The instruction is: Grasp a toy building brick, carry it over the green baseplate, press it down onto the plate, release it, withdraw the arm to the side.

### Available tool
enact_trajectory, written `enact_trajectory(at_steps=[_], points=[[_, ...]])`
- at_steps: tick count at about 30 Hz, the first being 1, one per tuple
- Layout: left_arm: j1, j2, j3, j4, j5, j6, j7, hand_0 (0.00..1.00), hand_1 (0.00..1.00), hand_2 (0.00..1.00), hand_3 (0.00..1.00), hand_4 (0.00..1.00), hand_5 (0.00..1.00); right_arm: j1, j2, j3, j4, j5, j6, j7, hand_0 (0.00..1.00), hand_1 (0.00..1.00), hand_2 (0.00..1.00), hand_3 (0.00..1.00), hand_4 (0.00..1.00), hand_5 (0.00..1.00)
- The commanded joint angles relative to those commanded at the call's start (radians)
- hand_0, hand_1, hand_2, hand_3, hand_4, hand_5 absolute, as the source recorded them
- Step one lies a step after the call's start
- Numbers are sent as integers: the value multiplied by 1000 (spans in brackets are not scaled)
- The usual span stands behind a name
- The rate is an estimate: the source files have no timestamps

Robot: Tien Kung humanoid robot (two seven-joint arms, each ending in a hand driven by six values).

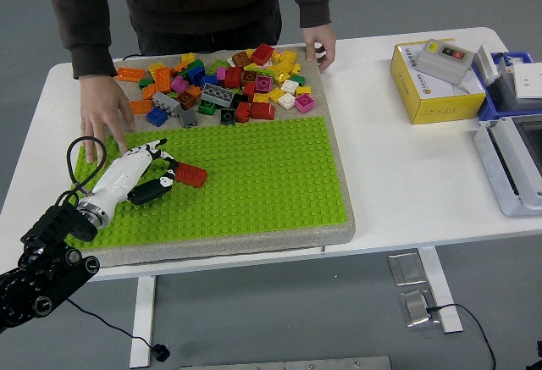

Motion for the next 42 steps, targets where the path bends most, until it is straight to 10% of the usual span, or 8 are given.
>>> enact_trajectory(at_steps=[23,42], points=[[69,46,-53,-92,52,-12,36,986,974,990,624,330,719,4,-9,0,-1,11,2,4,658,596,554,691,466,957],[57,29,-70,-123,66,-13,37,986,972,991,623,331,720,5,-9,12,-2,-2,5,-1,658,597,555,693,475,956]])
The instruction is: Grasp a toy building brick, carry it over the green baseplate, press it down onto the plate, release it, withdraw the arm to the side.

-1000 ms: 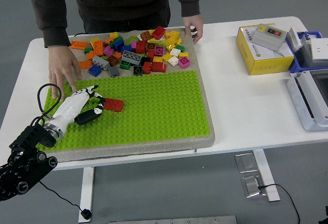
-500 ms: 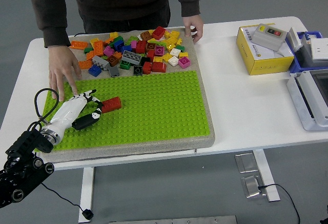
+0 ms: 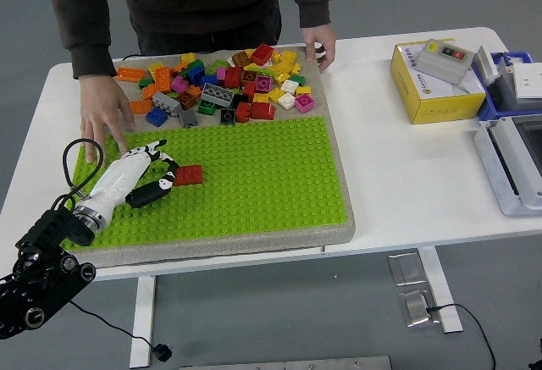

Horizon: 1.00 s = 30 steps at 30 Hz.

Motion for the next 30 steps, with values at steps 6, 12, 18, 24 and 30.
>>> enact_trajectory(at_steps=[6,12,18,24,30], points=[[-3,-2,0,-9,4,0,2,985,972,990,623,331,720,0,-1,4,0,-4,0,-2,658,597,555,694,477,956],[1,-2,8,-13,0,-1,5,984,972,988,623,332,721,-1,-2,14,-1,-14,0,-6,658,596,554,693,479,955],[4,-5,16,-12,-2,-2,7,984,972,988,621,332,721,-2,-2,17,-1,-18,1,-8,658,596,555,693,479,955],[3,-4,25,-4,-3,-2,7,984,972,988,620,332,721,-2,-2,17,-1,-16,1,-7,658,596,555,693,480,955],[-10,-16,44,17,-6,0,5,984,972,988,621,331,721,-2,1,15,-2,-13,1,-5,660,596,555,693,481,954]])
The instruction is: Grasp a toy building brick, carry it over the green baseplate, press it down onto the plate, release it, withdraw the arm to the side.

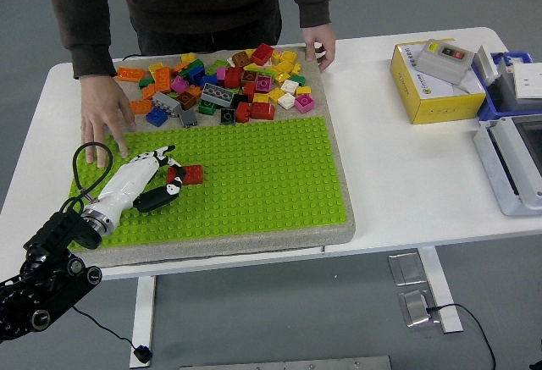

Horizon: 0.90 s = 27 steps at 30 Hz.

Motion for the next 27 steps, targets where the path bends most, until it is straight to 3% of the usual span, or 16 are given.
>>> enact_trajectory(at_steps=[15,27], points=[[-36,-36,23,37,-9,1,-4,985,972,988,622,331,720,5,3,-5,1,7,2,1,662,598,556,694,485,952],[-43,-42,23,50,-15,-3,-3,985,972,988,622,331,720,7,4,-10,1,13,3,3,662,598,556,694,487,952]])
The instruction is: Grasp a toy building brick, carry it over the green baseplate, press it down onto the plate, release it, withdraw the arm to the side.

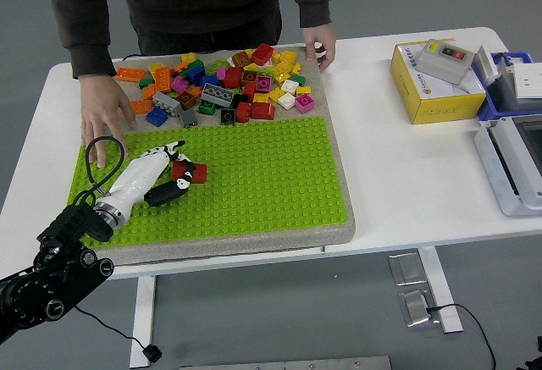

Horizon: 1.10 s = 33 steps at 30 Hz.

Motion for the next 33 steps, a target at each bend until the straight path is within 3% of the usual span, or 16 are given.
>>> enact_trajectory(at_steps=[33], points=[[1,9,-7,22,-12,-2,-13,987,972,988,623,334,718,1,3,-16,1,24,2,8,661,598,559,695,490,949]])
